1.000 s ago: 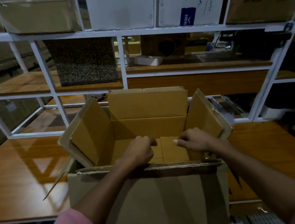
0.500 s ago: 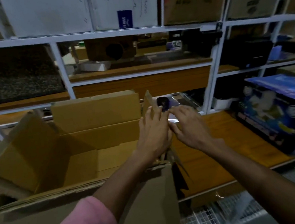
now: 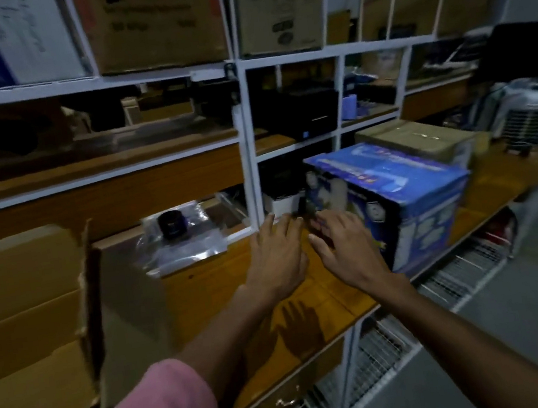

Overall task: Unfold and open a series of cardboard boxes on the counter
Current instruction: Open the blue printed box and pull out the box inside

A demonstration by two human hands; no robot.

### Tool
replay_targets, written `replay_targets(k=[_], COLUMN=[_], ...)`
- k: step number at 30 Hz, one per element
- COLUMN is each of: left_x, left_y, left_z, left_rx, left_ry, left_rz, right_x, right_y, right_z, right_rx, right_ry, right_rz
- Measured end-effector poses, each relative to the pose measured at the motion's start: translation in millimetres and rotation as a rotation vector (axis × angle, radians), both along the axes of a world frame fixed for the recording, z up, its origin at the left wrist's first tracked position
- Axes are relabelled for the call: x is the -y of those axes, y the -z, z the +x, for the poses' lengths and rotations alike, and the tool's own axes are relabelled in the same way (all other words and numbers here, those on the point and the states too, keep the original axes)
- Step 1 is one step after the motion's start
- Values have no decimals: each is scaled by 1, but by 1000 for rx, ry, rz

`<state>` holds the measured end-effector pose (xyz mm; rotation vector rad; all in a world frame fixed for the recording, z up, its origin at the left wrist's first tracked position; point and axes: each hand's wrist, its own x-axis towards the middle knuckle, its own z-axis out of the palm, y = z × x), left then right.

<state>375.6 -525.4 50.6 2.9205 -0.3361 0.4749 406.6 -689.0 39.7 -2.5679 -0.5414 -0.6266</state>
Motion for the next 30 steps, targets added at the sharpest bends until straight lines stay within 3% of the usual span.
replay_targets(k=[12, 19, 25, 30], left_x=[104, 128, 148, 151], left_y=[37, 41, 57, 73], left_z=[148, 234, 273, 281], left_rx=[-115, -114, -161, -174], left_ry=[233, 329, 423, 498], left_rz=[65, 35, 58, 41], right_x=[110, 130, 138, 131], right_y=[41, 37, 61, 74], right_z=[106, 173, 200, 203], right_rx=[-159, -173, -334, -222], right_ry=[236, 397, 483, 486], right_rz=[-1, -178, -242, -186])
